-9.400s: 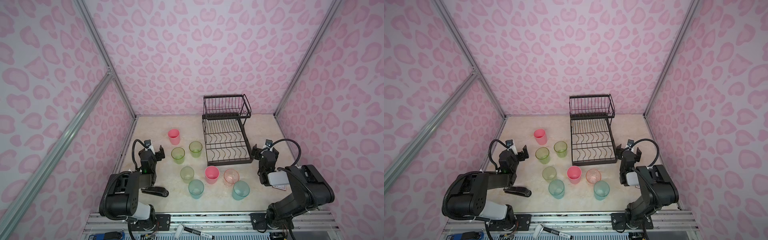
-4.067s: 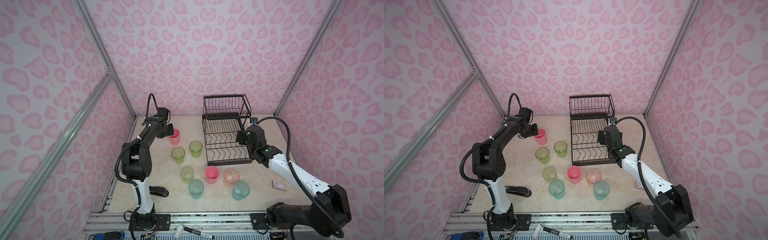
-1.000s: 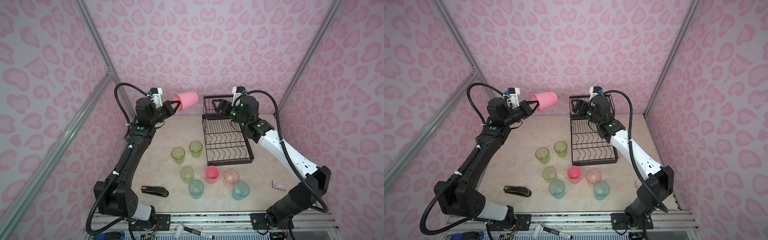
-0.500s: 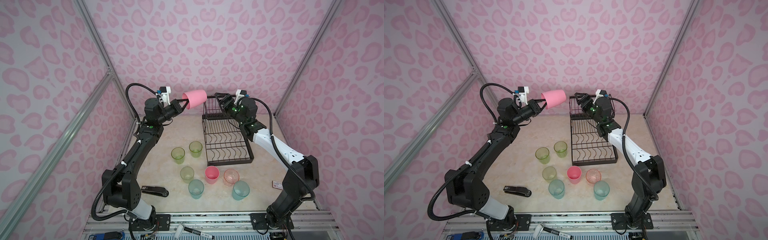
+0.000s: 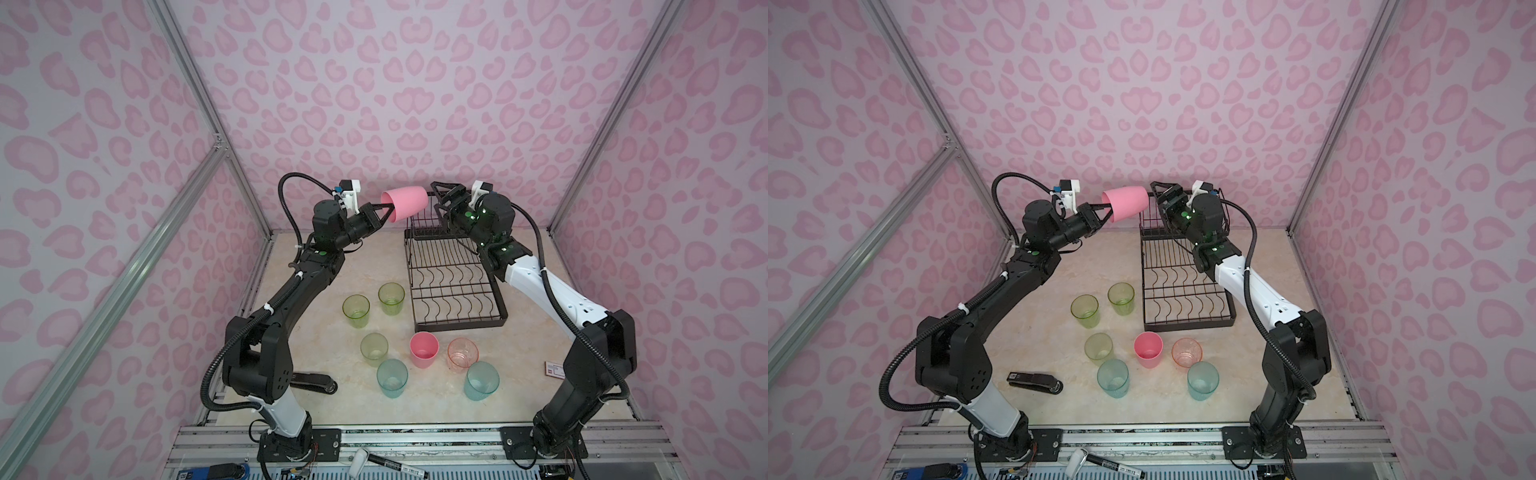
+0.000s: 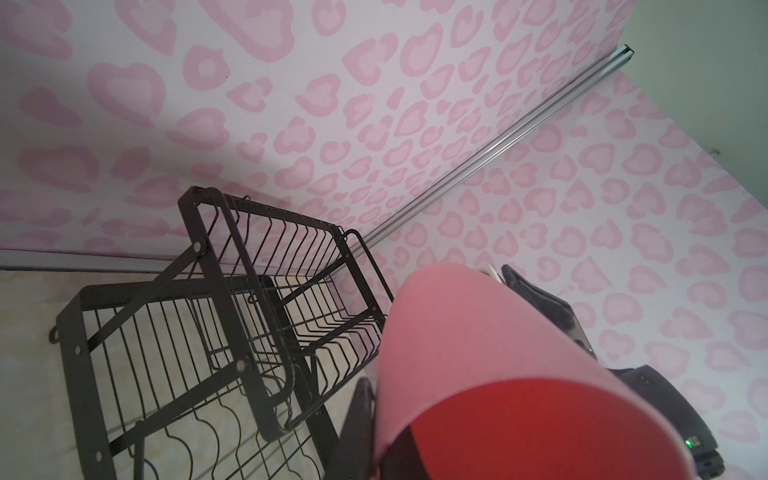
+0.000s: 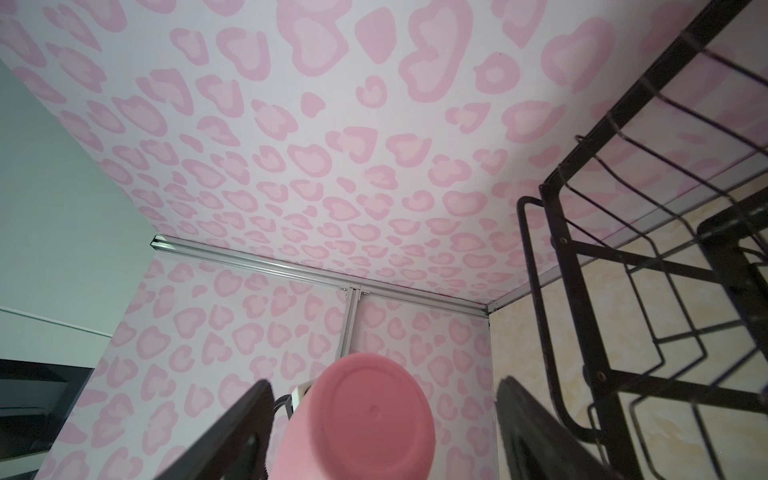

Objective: Load the cups into the dish rack
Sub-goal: 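Grasp the pink cup's base with the right gripper and release the left gripper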

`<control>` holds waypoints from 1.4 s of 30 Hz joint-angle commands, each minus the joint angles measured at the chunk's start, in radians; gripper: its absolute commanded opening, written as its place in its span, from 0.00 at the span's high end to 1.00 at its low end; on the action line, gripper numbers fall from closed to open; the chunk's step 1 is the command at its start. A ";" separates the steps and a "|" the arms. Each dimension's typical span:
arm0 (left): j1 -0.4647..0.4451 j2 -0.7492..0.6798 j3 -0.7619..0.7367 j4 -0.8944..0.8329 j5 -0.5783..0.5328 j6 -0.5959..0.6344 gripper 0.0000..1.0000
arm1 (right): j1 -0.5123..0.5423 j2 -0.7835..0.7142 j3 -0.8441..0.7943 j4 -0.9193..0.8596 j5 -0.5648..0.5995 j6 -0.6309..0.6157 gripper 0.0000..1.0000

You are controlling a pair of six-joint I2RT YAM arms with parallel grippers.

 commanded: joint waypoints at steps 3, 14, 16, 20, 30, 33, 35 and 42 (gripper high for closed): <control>-0.019 0.035 0.020 0.091 -0.014 -0.016 0.97 | 0.000 0.006 -0.016 0.020 0.005 0.068 0.18; -0.054 0.094 0.043 0.146 -0.018 -0.045 0.97 | 0.003 0.025 -0.013 0.032 0.004 0.101 0.18; -0.061 0.102 0.049 0.149 -0.019 -0.048 0.97 | 0.003 0.028 -0.012 0.035 0.003 0.104 0.18; -0.075 0.115 0.061 0.152 -0.023 -0.048 0.97 | 0.003 0.033 -0.007 0.043 0.002 0.115 0.18; -0.099 0.150 0.080 0.161 -0.037 -0.051 0.97 | 0.003 0.032 -0.016 0.063 0.016 0.132 0.20; -0.101 0.161 0.091 0.163 -0.035 -0.058 0.97 | 0.003 0.035 -0.014 0.063 0.019 0.131 0.20; -0.103 0.166 0.095 0.163 -0.032 -0.061 0.97 | 0.003 0.038 -0.014 0.064 0.020 0.132 0.22; -0.105 0.181 0.111 0.161 -0.024 -0.066 0.94 | 0.002 0.046 -0.014 0.076 0.019 0.135 0.29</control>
